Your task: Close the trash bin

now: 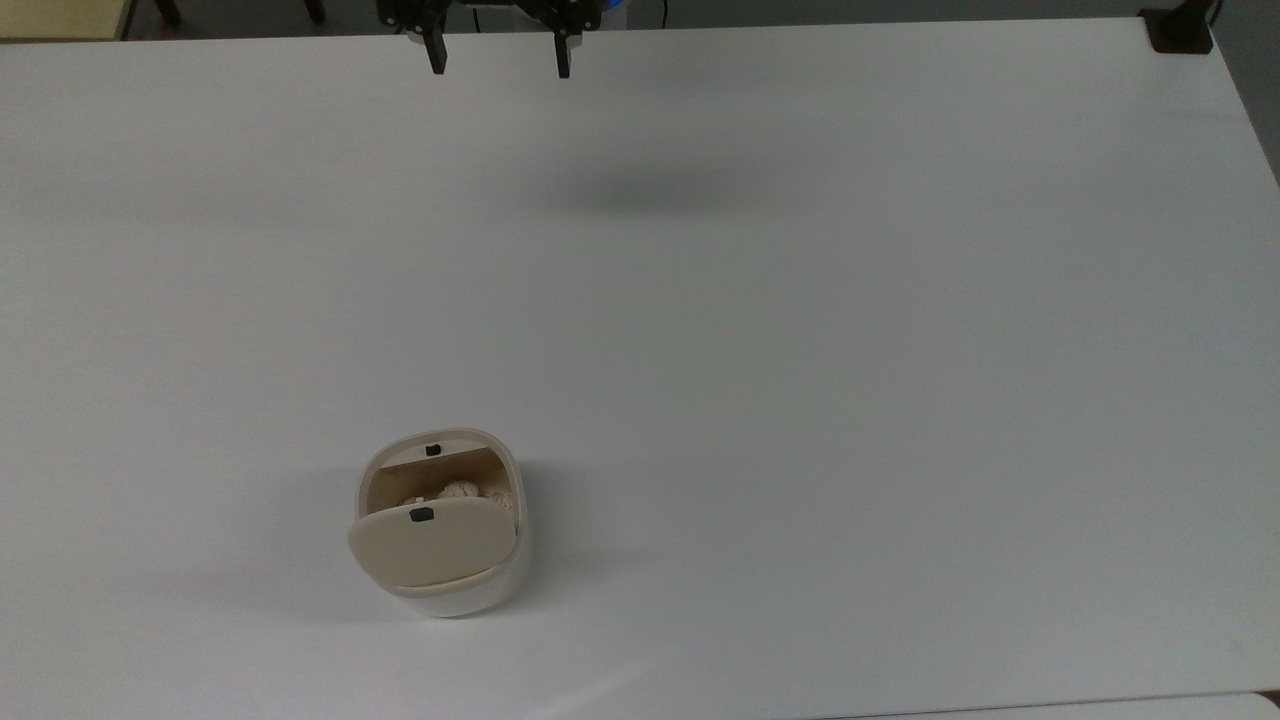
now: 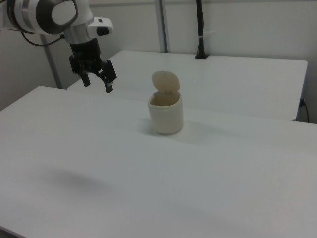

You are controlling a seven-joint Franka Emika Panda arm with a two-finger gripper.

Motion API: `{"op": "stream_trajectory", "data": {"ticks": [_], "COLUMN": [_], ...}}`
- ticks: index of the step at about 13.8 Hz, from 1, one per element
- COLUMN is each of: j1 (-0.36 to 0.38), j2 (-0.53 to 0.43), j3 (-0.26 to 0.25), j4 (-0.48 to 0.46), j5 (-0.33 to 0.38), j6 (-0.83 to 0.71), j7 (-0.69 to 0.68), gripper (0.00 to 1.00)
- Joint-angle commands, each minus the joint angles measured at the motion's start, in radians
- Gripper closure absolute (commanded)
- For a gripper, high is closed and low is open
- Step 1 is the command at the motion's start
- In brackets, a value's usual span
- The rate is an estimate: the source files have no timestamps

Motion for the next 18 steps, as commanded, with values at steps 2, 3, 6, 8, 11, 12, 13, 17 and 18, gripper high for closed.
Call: {"op": "stream_trajectory", "data": {"ticks": [2,3,6,8,11,12,13,17,18], "j1": [0.002,0.002,0.002,0.002,-0.003,-0.004,-0.011,-0.052,-0.053], "j2": [-0.005,-0.004,-0.004,-0.004,-0.002,-0.004,-0.004,0.015,0.026], "j3": [-0.006,-0.006,-0.006,-0.006,-0.006,-0.006,-0.006,-0.007,-0.007], "j4": [0.005,0.005,0.005,0.003,0.003,0.002,0.003,0.043,0.051], "j5": [0.003,0.003,0.003,0.001,0.003,0.001,0.001,0.015,0.015], "j6": [-0.012,-0.012,-0.012,-0.010,-0.007,-0.010,-0.010,0.040,0.056], "j7": [-0.013,-0.013,-0.011,-0.011,-0.011,0.007,0.019,0.016,0.026], "gripper": [0.00,0.00,0.00,0.00,0.00,0.00,0.00,0.00,0.00]}}
